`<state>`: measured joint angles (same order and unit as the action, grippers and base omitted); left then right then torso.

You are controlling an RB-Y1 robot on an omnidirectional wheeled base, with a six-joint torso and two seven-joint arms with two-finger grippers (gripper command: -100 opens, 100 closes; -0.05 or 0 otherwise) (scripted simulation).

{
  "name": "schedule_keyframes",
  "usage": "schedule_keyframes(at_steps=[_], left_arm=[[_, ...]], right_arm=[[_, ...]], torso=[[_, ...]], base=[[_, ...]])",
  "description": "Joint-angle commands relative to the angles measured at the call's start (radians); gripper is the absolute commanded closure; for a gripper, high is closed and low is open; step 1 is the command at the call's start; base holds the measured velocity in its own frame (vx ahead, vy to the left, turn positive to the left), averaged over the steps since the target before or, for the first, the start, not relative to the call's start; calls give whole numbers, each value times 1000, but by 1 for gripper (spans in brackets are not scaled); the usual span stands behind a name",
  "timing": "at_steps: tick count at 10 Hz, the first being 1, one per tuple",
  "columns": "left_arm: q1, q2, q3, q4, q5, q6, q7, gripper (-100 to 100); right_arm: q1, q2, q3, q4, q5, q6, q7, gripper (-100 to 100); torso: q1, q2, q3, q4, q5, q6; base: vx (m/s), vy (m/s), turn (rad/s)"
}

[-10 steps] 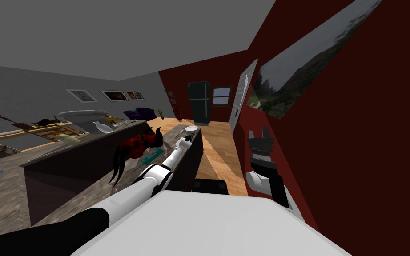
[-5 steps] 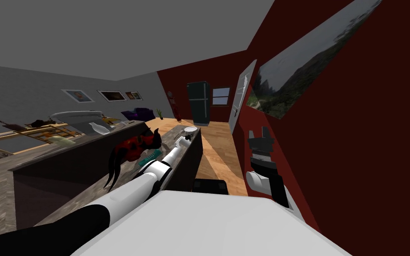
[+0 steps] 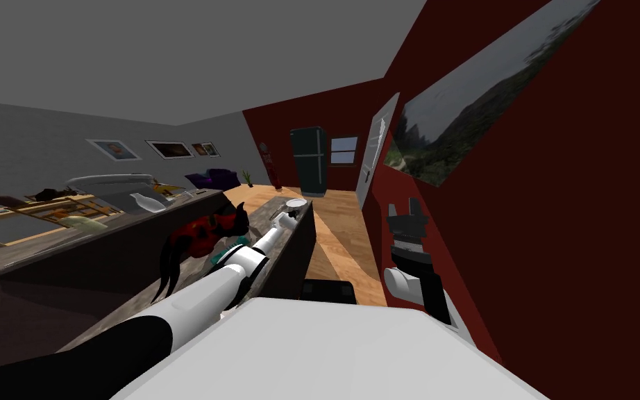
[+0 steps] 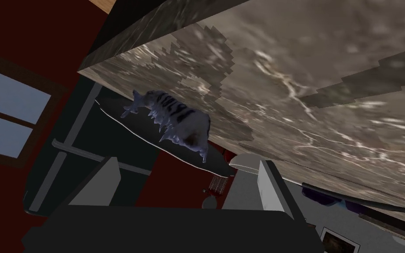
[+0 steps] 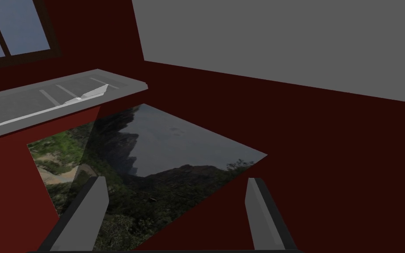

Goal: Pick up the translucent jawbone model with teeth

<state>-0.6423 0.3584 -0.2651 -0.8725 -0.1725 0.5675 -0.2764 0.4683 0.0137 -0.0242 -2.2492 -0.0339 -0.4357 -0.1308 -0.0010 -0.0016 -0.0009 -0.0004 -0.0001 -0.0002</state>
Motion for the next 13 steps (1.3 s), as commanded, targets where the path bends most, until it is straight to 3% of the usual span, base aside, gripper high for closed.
schedule_keyframes(at_steps=[1,2,3,4,6,7,9,10,11,12,13], left_arm=[[0,0,0,0,0,0,0,0],[50,45,22,-46,20,-3,15,-100],[66,45,22,-46,20,-3,15,-100],[97,85,44,-75,41,-6,30,-100],[131,91,44,-92,41,-6,30,-100],[173,136,66,-137,61,-9,45,-100],[197,136,66,-137,61,-9,45,-100],[235,182,88,-172,81,-12,61,-100],[262,182,88,-183,81,-12,61,-100],[304,227,110,-228,102,-15,76,-100],[328,227,110,-228,102,-15,76,-100]], right_arm=[[0,0,0,0,0,0,0,0],[0,0,0,0,0,0,0,0],[0,0,0,0,0,0,0,0],[0,0,0,0,0,0,0,0],[0,0,0,0,0,0,0,0],[0,0,0,0,0,0,0,0],[0,0,0,0,0,0,0,0],[0,0,0,0,0,0,0,0],[0,0,0,0,0,0,0,0],[0,0,0,0,0,0,0,0],[0,0,0,0,0,0,0,0]], torso=[[0,0,0,0,0,0],[0,1,1,0,0,0],[-2,1,1,0,0,1],[-2,1,0,0,-1,0],[-3,0,0,0,-1,0],[-1,1,1,0,0,0],[-2,1,1,0,0,0],[-1,2,1,0,0,0],[-2,1,1,0,0,0],[-2,1,0,0,0,-1],[-2,0,0,-1,0,0]], base=[[0,0,0],[14,-37,-284],[25,-34,-123],[33,-60,-197],[19,-33,-56],[21,-31,-259],[14,-20,-46],[22,-37,-230],[23,-34,-142],[32,-51,-277],[31,-39,-92]])
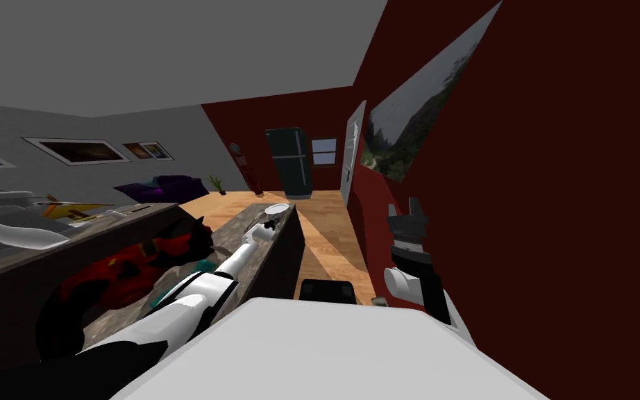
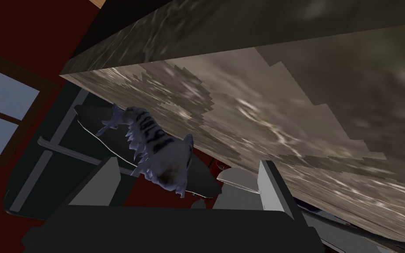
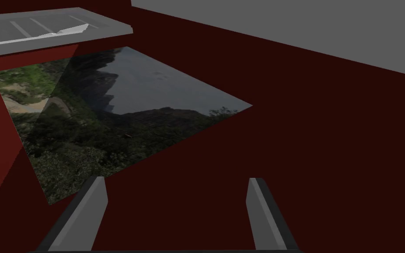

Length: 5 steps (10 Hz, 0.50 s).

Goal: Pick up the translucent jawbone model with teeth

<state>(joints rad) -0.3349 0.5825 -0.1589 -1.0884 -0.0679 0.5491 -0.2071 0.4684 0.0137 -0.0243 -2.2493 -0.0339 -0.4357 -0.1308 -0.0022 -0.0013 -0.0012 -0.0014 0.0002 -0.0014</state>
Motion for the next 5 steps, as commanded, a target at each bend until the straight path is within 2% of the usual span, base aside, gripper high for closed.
schedule_keyframes(at_steps=[1,3,4,5], left_arm=[[50,49,26,-50,17,0,21,-100],[86,49,26,-58,17,0,21,-100],[124,94,48,-99,38,-3,37,-100],[138,94,48,-104,38,-3,37,-100]], right_arm=[[0,0,0,0,0,0,0,0],[0,0,0,0,0,0,0,0],[0,0,0,0,0,0,0,0],[0,0,0,0,0,0,0,0]], torso=[[0,0,0,0,0,0],[1,-1,-1,0,0,0],[3,0,0,0,1,0],[2,0,0,0,0,1]], base=[[35,-57,-187],[22,-23,-66],[22,-26,-229],[27,-23,-157]])
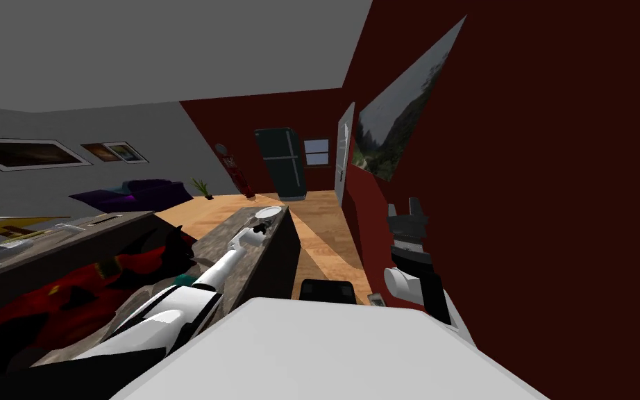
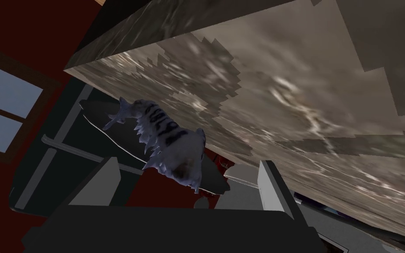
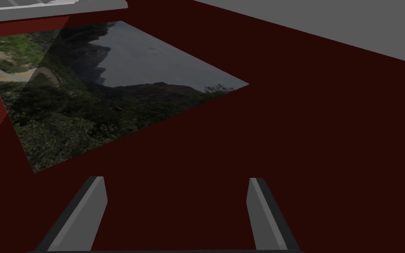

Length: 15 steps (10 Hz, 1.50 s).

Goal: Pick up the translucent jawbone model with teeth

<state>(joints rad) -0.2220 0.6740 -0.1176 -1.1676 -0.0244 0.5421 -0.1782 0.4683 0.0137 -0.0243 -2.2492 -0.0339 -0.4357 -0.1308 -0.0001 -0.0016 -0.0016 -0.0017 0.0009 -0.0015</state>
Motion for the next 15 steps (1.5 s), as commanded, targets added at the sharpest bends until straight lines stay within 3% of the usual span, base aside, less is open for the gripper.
schedule_keyframes(at_steps=[1,2,3,4,5,6,7,8,9,13,14,15], left_arm=[[39,3,6,-25,-6,4,8,-100],[76,48,28,-70,15,1,23,-100],[104,48,28,-70,15,1,23,-100],[144,93,50,-116,35,-2,38,-100],[170,93,50,-116,35,-2,38,-100],[205,137,72,-154,55,-5,53,-100],[236,139,72,-161,55,-5,53,-100],[212,134,67,-138,56,-15,49,-100],[214,136,68,-138,57,-16,49,100],[215,136,67,-137,57,-16,49,100],[215,136,67,-137,57,-16,49,0],[170,93,50,-116,35,-2,38,100]], right_arm=[[0,0,0,0,0,0,0,0],[0,0,0,0,0,0,0,0],[0,0,0,0,0,0,0,0],[0,0,0,0,0,0,0,0],[0,0,0,0,0,0,0,0],[0,0,0,0,0,0,0,0],[0,0,0,0,0,0,0,0],[0,0,0,0,0,0,0,0],[0,0,0,0,0,0,0,0],[0,0,0,0,0,0,0,0],[0,0,0,0,0,0,0,0],[0,0,0,0,0,0,0,0]], torso=[[0,0,0,0,0,0],[1,1,0,0,0,0],[-1,0,0,0,0,1],[0,0,0,0,0,0],[-1,-1,0,0,0,1],[0,-1,0,0,0,0],[-1,-1,0,0,-1,1],[-1,0,0,0,0,0],[0,1,0,0,0,0],[-1,1,1,1,-1,1],[-1,1,1,1,-1,1],[-1,1,1,1,-1,1]], base=[[13,-14,24],[23,-37,-214],[30,-32,-137],[48,-41,-257],[37,-29,-112],[37,-43,-249],[31,-33,-109],[10,-12,6],[0,0,0],[-1,1,3],[0,0,0],[-22,28,282]])
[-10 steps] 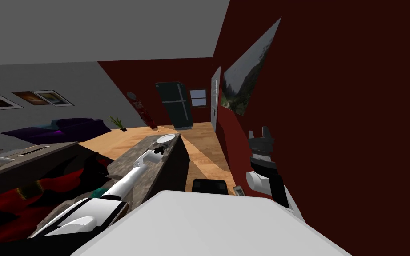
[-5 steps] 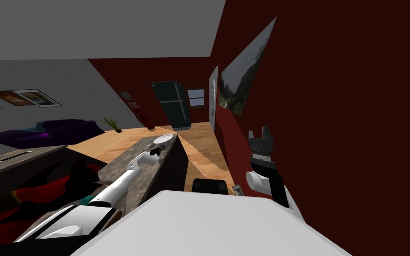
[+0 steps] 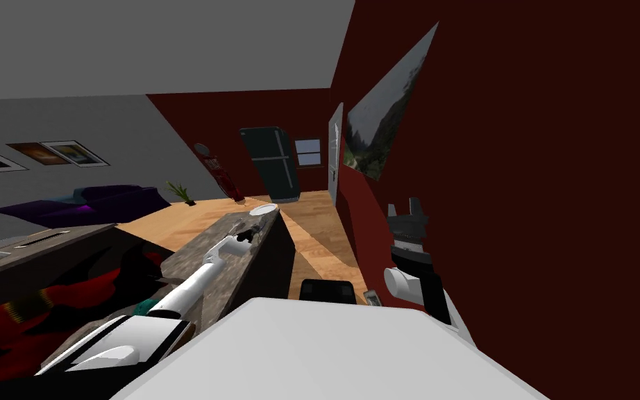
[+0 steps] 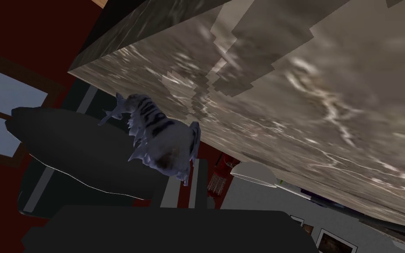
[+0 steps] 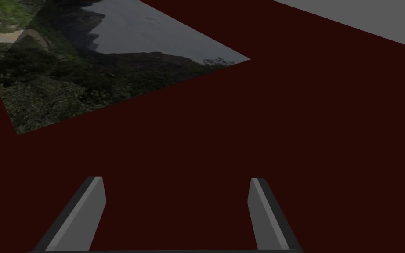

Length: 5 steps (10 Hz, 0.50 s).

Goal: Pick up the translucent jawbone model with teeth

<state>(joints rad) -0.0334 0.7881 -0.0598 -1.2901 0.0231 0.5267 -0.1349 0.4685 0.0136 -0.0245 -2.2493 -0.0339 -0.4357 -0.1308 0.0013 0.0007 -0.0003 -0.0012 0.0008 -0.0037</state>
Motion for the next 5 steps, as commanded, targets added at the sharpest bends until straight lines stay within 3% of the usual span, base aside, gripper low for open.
schedule_keyframes(at_steps=[1,3,4,5], left_arm=[[-50,-50,-29,50,-33,17,-21,100],[-84,-66,-29,52,-33,17,-21,100],[-125,-110,-51,89,-53,20,-36,100],[-150,-112,-51,98,-53,20,-36,100]], right_arm=[[0,0,0,0,0,0,0,0],[0,0,0,0,0,0,0,0],[0,0,0,0,0,0,0,0],[0,0,0,0,0,0,0,0]], torso=[[0,0,0,0,0,0],[6,3,0,-3,4,-3],[6,1,-1,-3,5,-3],[7,1,-2,-5,6,-5]], base=[[-62,55,342],[-40,33,67],[-27,41,210],[-23,29,131]])
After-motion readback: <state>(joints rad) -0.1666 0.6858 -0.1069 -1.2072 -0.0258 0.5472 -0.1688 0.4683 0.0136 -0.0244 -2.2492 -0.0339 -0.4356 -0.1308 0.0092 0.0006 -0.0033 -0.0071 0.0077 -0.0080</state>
